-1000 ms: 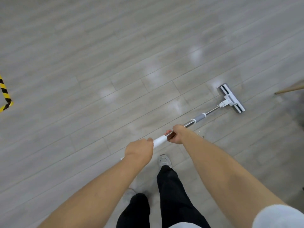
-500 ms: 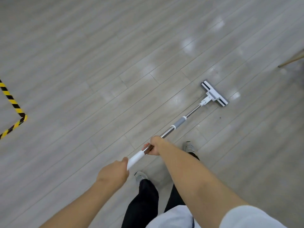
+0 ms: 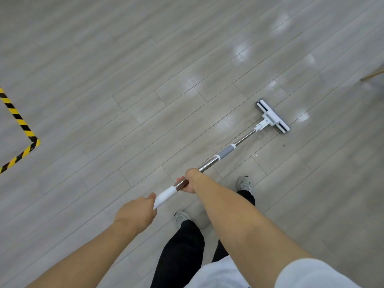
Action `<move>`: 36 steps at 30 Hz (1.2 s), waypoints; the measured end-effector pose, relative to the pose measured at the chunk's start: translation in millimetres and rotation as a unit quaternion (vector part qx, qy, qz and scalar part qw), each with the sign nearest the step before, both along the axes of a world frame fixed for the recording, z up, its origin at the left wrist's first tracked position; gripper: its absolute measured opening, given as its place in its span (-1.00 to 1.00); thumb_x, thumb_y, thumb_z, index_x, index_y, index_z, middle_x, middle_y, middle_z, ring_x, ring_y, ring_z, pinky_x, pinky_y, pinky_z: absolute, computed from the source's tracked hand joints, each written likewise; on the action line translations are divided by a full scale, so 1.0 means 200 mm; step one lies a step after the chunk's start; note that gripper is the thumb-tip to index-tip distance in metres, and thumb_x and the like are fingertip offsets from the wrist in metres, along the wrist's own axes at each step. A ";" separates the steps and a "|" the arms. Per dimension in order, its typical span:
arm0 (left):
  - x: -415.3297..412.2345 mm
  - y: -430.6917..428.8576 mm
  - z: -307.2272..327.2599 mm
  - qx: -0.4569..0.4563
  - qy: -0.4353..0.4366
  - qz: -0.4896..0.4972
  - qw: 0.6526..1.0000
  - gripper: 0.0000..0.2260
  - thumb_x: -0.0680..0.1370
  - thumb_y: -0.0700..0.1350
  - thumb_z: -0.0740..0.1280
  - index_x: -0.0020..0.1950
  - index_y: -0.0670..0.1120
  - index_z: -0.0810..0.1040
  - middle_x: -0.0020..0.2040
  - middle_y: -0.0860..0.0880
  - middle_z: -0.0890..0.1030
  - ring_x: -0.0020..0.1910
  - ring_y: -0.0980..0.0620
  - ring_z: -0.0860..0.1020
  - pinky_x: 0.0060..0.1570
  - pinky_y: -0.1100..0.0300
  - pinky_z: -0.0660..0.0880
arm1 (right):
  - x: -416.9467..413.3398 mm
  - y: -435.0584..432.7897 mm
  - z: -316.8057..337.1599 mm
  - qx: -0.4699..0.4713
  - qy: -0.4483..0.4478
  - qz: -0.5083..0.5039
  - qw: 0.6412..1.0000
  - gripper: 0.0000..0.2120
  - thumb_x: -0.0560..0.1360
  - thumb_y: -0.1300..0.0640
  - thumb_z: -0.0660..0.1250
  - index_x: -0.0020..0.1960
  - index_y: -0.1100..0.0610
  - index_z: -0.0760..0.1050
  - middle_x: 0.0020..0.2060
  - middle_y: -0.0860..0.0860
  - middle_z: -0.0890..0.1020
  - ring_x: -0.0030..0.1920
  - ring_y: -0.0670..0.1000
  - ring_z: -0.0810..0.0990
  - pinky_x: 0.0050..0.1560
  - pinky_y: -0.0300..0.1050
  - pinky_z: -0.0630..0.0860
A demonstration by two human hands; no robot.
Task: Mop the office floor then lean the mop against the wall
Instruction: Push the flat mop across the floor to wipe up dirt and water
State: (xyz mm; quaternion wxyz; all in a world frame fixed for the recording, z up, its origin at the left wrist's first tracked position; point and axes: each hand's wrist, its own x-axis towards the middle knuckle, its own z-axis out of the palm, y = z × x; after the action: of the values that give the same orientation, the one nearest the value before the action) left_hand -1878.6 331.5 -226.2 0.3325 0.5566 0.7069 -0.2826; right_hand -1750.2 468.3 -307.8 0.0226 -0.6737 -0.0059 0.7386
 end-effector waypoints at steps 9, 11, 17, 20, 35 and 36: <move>0.39 0.40 -0.15 0.000 -0.011 -0.016 1.000 -0.75 0.65 0.04 0.14 0.28 -0.02 0.32 -0.24 0.04 0.41 -0.33 0.00 0.46 -0.39 0.12 0.34 | 0.42 0.41 -0.16 -0.002 0.001 -0.026 1.000 -0.85 0.70 0.23 -0.01 0.10 0.26 0.31 -0.27 0.12 0.37 -0.36 0.06 0.39 -0.15 0.00 0.53; 0.50 0.53 -0.18 0.001 -0.014 -0.015 1.000 -0.76 0.65 0.04 0.14 0.26 -0.02 0.31 -0.24 0.04 0.41 -0.30 -0.03 0.48 -0.37 0.11 0.38 | 0.54 0.53 -0.20 0.003 -0.003 -0.027 1.000 -0.86 0.71 0.23 0.01 0.10 0.25 0.30 -0.25 0.12 0.38 -0.34 0.06 0.41 -0.05 0.01 0.54; 0.78 0.95 -0.27 0.038 -0.028 -0.019 0.999 -0.80 0.64 0.00 0.16 0.21 -0.05 0.35 -0.24 0.01 0.40 -0.33 -0.02 0.45 -0.39 0.12 0.34 | 0.81 0.92 -0.25 0.039 -0.010 -0.032 0.999 -0.83 0.72 0.19 0.04 0.10 0.28 0.33 -0.22 0.14 0.42 -0.31 0.06 0.45 -0.18 -0.01 0.56; 0.91 1.16 -0.29 0.057 -0.036 -0.019 0.998 -0.83 0.63 -0.03 0.17 0.17 -0.07 0.35 -0.25 0.01 0.38 -0.30 -0.06 0.46 -0.35 0.11 0.33 | 0.94 1.12 -0.28 0.054 -0.037 -0.030 0.997 -0.77 0.72 0.22 0.02 -0.07 0.28 0.32 -0.28 0.13 0.40 -0.36 0.06 0.42 -0.28 0.01 0.50; 0.70 1.03 -0.16 0.055 -0.060 0.027 0.996 -0.88 0.59 -0.06 0.21 0.08 -0.04 0.33 -0.20 0.00 0.40 -0.27 -0.04 0.48 -0.32 0.10 0.38 | 0.71 0.99 -0.14 0.060 -0.055 0.043 0.996 -0.72 0.70 0.29 -0.01 -0.16 0.28 0.32 -0.27 0.14 0.43 -0.35 0.03 0.42 -0.31 -0.12 0.47; 0.67 0.90 -0.15 0.048 -0.066 0.032 0.996 -0.85 0.60 -0.05 0.21 0.12 -0.05 0.35 -0.19 0.00 0.41 -0.24 -0.05 0.50 -0.32 0.10 0.37 | 0.67 0.88 -0.13 0.054 -0.050 0.045 0.996 -0.72 0.70 0.29 -0.02 -0.16 0.27 0.31 -0.28 0.15 0.42 -0.36 0.02 0.42 -0.33 -0.12 0.46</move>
State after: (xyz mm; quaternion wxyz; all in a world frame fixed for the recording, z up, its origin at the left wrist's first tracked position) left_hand -1744.9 512.2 -256.1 0.3599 0.5662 0.7141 -0.2001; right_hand -1615.5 645.2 -333.5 0.0253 -0.7063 -0.0777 0.7031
